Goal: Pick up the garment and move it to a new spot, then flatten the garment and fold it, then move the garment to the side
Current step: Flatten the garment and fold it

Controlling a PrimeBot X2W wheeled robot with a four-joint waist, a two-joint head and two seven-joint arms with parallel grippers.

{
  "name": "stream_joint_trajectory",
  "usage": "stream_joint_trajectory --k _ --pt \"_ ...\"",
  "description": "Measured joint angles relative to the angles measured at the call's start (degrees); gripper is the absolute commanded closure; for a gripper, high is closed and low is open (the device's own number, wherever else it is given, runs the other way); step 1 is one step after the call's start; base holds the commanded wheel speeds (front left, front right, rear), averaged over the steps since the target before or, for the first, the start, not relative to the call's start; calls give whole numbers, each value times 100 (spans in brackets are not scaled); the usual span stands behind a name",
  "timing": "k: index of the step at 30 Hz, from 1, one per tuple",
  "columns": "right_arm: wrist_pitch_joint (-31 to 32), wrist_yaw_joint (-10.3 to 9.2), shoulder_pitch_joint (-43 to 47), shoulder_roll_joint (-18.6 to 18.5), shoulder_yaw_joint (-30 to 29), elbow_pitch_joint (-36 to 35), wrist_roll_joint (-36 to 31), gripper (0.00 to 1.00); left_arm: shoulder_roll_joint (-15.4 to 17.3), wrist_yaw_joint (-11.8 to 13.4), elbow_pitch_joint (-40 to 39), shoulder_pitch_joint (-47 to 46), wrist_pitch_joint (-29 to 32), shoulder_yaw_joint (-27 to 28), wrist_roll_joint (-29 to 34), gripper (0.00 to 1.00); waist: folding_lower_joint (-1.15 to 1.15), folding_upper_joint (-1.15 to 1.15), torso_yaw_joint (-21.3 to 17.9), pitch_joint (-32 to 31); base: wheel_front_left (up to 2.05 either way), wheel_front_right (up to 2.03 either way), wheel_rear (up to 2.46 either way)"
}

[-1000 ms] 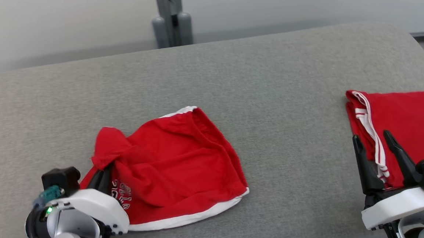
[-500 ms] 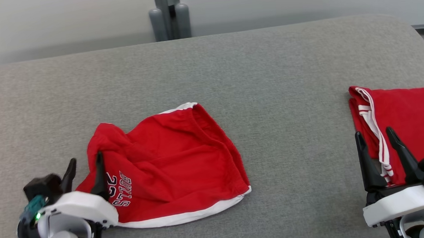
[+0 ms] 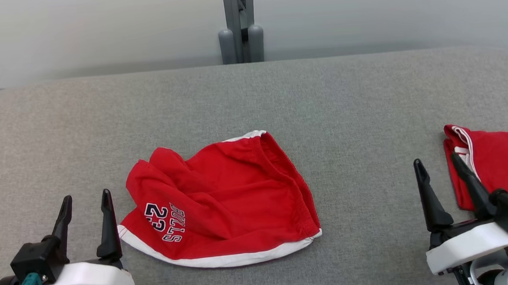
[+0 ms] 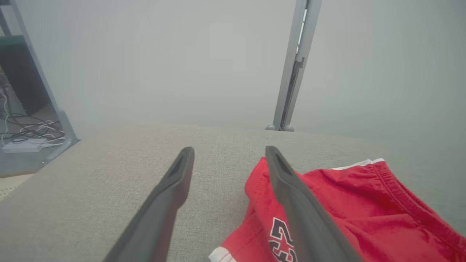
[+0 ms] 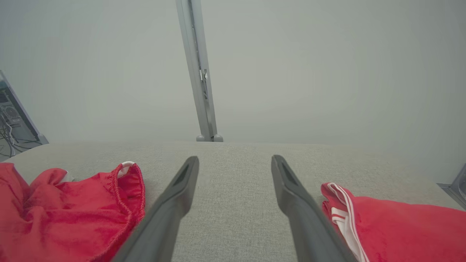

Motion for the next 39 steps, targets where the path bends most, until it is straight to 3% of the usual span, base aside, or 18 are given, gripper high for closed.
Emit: stream_joint_trajectory --k 5,11,39 --pt "57 1 115 0 47 4 -46 0 29 223 -680 318 155 -142 172 0 0 0 25 -203 0 0 0" --pt "140 1 396 0 69 -3 -48 0 57 393 -887 576 286 -276 305 0 0 0 14 -432 0 0 0" --pt "386 1 722 0 42 -222 -42 0 129 240 -368 325 359 -532 318 0 0 0 61 -662 0 0 0"
